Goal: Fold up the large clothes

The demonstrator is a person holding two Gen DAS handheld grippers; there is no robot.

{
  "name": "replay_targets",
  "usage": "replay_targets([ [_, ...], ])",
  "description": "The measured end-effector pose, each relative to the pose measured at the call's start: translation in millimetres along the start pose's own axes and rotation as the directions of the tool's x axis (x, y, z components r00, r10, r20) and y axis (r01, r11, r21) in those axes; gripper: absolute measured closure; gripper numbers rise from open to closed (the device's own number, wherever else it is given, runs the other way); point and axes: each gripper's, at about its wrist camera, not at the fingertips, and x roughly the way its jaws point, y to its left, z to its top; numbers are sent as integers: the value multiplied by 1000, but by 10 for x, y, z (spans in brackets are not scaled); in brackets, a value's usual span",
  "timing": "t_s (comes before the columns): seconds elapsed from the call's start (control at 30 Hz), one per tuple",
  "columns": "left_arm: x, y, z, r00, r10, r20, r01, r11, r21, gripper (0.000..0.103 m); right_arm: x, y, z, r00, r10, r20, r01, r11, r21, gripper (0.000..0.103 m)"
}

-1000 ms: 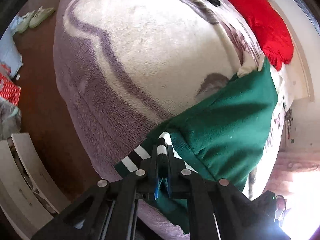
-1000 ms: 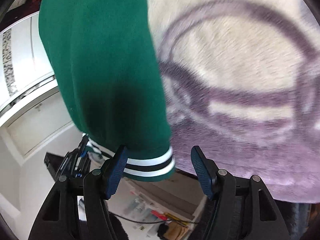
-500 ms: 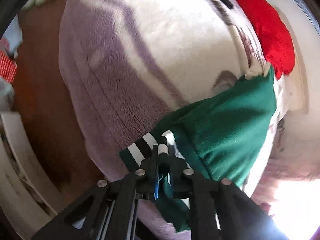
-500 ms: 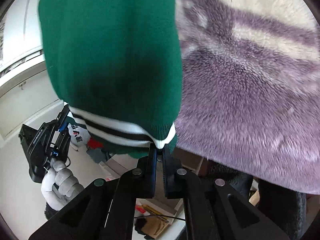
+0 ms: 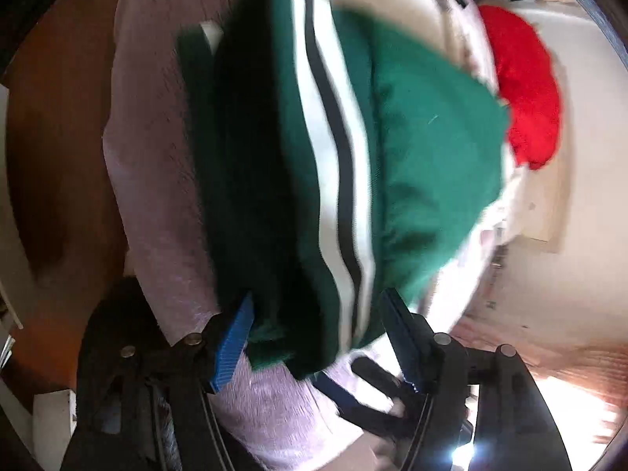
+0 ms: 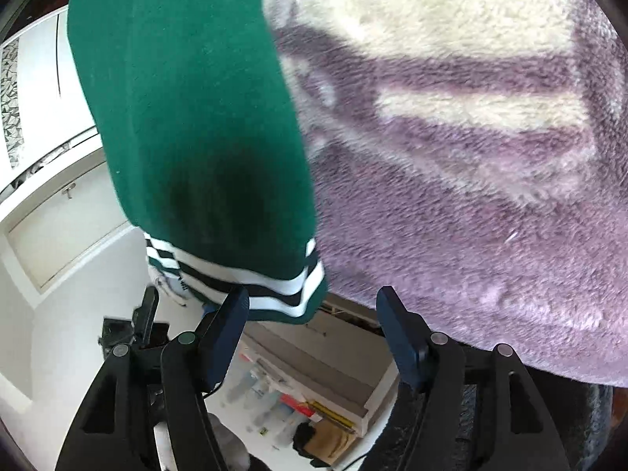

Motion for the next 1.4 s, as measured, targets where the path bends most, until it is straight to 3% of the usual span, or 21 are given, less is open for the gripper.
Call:
replay_targets([
  [0.13,67,-174,-150,979,-162,127,164,986,-4,89,-203,-133,79,998,-46,37,46,999,3,34],
  [0.17,26,-233,-179,954,-268,139,268,963,17,93,-272,-164,206,998,-50,46,50,999,8,34],
  [0.2,-44,-299,-215,900,-416,132,414,909,44,98,-340,-217,221,997,-57,59,56,998,13,34],
  [0.27,-139,-337,-241,827,-553,100,543,833,106,98,-447,-308,250,995,-67,76,65,998,24,34],
  [0.3,-144,-239,-230,824,-560,91,551,828,104,98,-501,-360,266,994,-71,81,68,997,32,34],
  [0.33,-111,-100,-198,838,-539,83,534,842,75,98,-551,-412,281,994,-76,81,73,997,38,34],
  [0.4,-62,340,-105,926,-368,81,370,929,-9,98,-733,-591,346,993,-85,77,81,996,45,34],
  [0.5,-213,718,-26,943,-324,82,330,939,-90,94,-812,-650,388,994,-88,58,87,996,34,34],
  [0.67,-781,652,156,971,-194,138,202,978,-43,90,-433,-252,316,1000,-13,14,14,999,-45,34],
  [0.7,-860,582,206,974,-166,152,171,985,-16,74,-395,-251,311,1000,15,5,-14,998,-60,34],
  [0.73,-928,506,282,976,-142,167,142,990,12,46,-323,-274,313,999,38,-1,-38,997,-69,34],
  [0.8,-977,349,458,973,-120,195,111,992,58,32,-222,-222,293,996,94,-5,-94,993,-72,29],
  [0.93,-715,44,865,971,-54,233,24,991,129,38,-236,-287,426,981,192,25,-191,980,-52,25],
  [0.97,-686,-8,908,967,-34,251,-4,989,151,60,-210,-304,444,978,206,38,-204,978,-39,29],
  [1.0,-661,-35,967,965,-10,264,-36,985,168,98,-210,-322,439,972,226,68,-225,974,-24,43],
  [1.03,-631,-40,1004,967,1,256,-46,984,170,99,-218,-309,415,968,234,91,-233,972,-24,78],
  [1.07,-651,-47,1013,963,1,271,-50,984,173,99,-254,-277,370,969,220,112,-219,976,-16,80],
  [1.17,-718,200,1087,970,35,239,-74,985,159,99,-494,-2,169,962,220,164,-215,976,-43,82],
  [1.3,-625,409,1264,980,151,127,-163,982,93,100,-349,-116,316,982,13,186,-16,1000,15,80],
  [1.37,-782,443,1336,988,131,76,-137,988,71,98,-310,-180,453,990,-6,138,-7,995,96,56],
  [1.4,-882,380,1358,985,157,69,-163,982,94,98,-366,-180,495,994,-6,109,-9,991,136,55],
])
